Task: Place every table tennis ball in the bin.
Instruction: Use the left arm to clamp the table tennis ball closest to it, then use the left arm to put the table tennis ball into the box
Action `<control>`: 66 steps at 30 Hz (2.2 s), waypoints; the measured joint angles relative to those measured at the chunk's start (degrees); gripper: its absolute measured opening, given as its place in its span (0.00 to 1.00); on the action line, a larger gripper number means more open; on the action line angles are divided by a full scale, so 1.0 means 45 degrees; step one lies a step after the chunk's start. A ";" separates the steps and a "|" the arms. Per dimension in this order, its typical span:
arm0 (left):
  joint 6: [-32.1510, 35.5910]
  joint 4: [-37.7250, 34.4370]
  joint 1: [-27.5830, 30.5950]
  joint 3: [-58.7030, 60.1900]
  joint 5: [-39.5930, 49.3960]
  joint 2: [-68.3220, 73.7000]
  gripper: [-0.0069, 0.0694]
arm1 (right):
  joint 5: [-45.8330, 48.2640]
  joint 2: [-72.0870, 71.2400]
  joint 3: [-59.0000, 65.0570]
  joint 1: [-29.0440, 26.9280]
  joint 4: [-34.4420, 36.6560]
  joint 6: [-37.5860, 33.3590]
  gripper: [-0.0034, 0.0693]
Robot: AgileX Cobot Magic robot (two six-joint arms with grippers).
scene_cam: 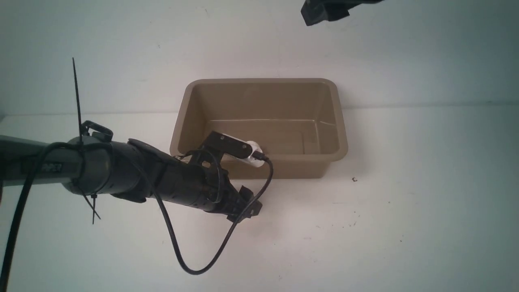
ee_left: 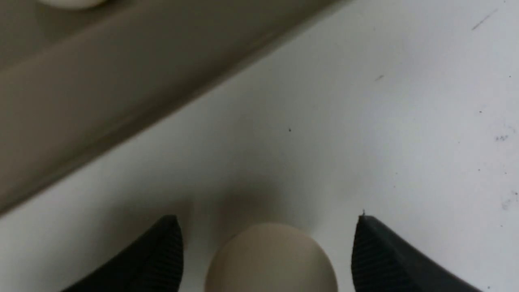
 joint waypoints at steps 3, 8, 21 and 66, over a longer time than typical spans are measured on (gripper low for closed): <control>-0.0092 0.0000 -0.0058 0.0000 0.0010 0.0026 0.75 | 0.0003 0.0000 0.0000 0.0000 -0.0030 0.0000 0.66; -0.0438 0.0105 -0.0124 0.0000 0.0225 0.0039 0.66 | 0.0038 0.0000 0.0000 0.0000 -0.0082 0.0000 0.66; -0.3926 0.3428 -0.0124 -0.0083 0.3770 -0.0106 0.55 | 0.0038 0.0000 0.0000 0.0000 -0.0154 0.0000 0.66; 0.5290 -0.4371 -0.0388 -0.3011 -0.3455 0.0086 0.72 | 0.1238 0.0000 0.0000 0.0000 -0.1026 0.0321 0.66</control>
